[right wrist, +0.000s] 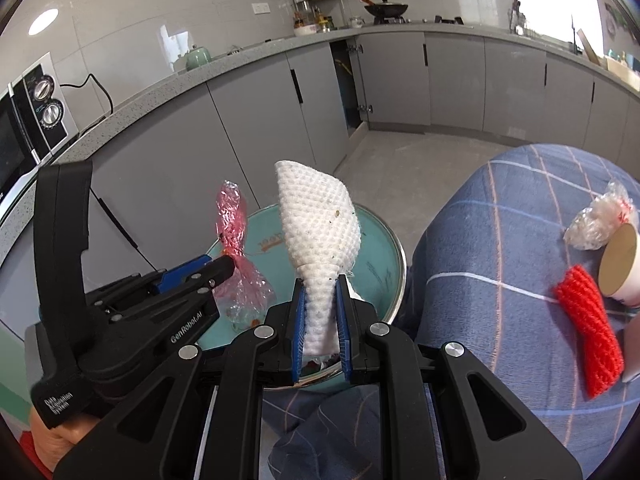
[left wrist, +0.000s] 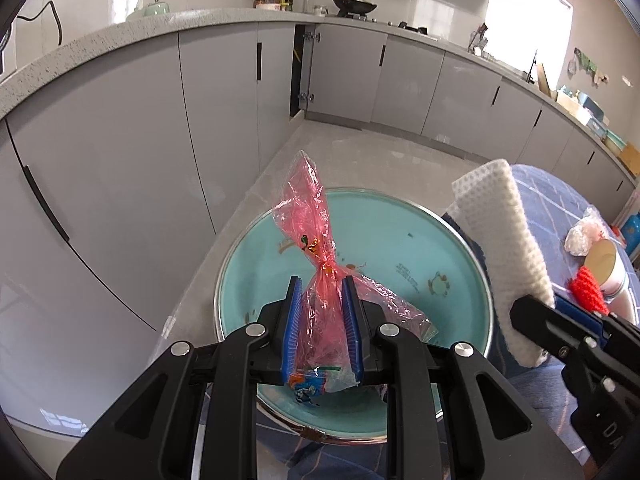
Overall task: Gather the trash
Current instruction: 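Carry the pink bag over the teal bucket with the left tool while the right tool carries the white scrubber, then open both tools over the teal bucket to drop the pink bag and white scrubber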
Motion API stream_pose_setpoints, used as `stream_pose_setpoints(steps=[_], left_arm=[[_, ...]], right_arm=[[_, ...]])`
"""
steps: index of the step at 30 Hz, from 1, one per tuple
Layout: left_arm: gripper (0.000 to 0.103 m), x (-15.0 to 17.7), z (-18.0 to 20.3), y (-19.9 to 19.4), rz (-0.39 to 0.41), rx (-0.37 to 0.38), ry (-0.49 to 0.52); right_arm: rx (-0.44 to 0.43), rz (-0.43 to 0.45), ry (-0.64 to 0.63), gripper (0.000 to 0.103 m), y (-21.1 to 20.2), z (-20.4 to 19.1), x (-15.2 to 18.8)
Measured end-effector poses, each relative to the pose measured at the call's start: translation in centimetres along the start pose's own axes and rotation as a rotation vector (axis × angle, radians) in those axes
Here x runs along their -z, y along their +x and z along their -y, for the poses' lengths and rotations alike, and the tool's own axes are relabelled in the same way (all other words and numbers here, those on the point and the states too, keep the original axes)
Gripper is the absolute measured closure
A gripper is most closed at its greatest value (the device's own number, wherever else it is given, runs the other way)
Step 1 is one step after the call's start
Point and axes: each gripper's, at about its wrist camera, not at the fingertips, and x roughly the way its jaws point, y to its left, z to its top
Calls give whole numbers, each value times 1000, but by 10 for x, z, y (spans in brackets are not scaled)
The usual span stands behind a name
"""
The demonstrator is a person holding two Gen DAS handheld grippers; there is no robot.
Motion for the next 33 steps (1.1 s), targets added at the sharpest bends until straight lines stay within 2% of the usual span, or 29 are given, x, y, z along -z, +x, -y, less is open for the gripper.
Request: stream_pose_setpoints(steps=[8, 10, 11, 12, 14, 15, 18, 21, 24, 26, 28, 31, 33], left_arm=[[82, 5, -6, 19, -47, -11, -6], [82, 6, -7, 23, -58, -14, 0], [80, 6, -7, 24, -62, -16, 7], [77, 7, -7, 25, -66, -24, 12], [52, 5, -7, 25, -56, -42, 11], [49, 5, -8, 23, -45, -55, 12], [46, 2, -10, 19, -24, -92, 6], [38, 1, -11, 11, 1, -108, -16], [27, 1, -5, 0, 50, -156, -1], [14, 0, 3, -12, 90, -182, 15], [13, 1, 8, -23, 120, -161, 16], [7, 4, 15, -36, 136, -136, -4], [7, 7, 22, -42, 145, -126, 2]], right_arm=[[-25, -48, 31, 87, 24, 5, -6], [-46, -75, 27, 81, 35, 5, -7], [-47, -79, 24, 72, 39, 5, -8], [-41, -77, 21, 67, 42, 6, -8], [-28, -63, 29, 65, 41, 8, -6], [-36, -59, 39, 65, 38, 11, -5], [-43, -22, 59, 65, 24, 18, -3], [-31, 37, 68, 61, 4, 25, 0], [-12, 101, 64, 50, -17, 28, 2], [14, 161, 51, 41, -34, 30, 5], [30, 201, 38, 36, -48, 31, 5], [53, 228, 24, 34, -64, 37, 9], [67, 243, 35, 33, -74, 45, 13]])
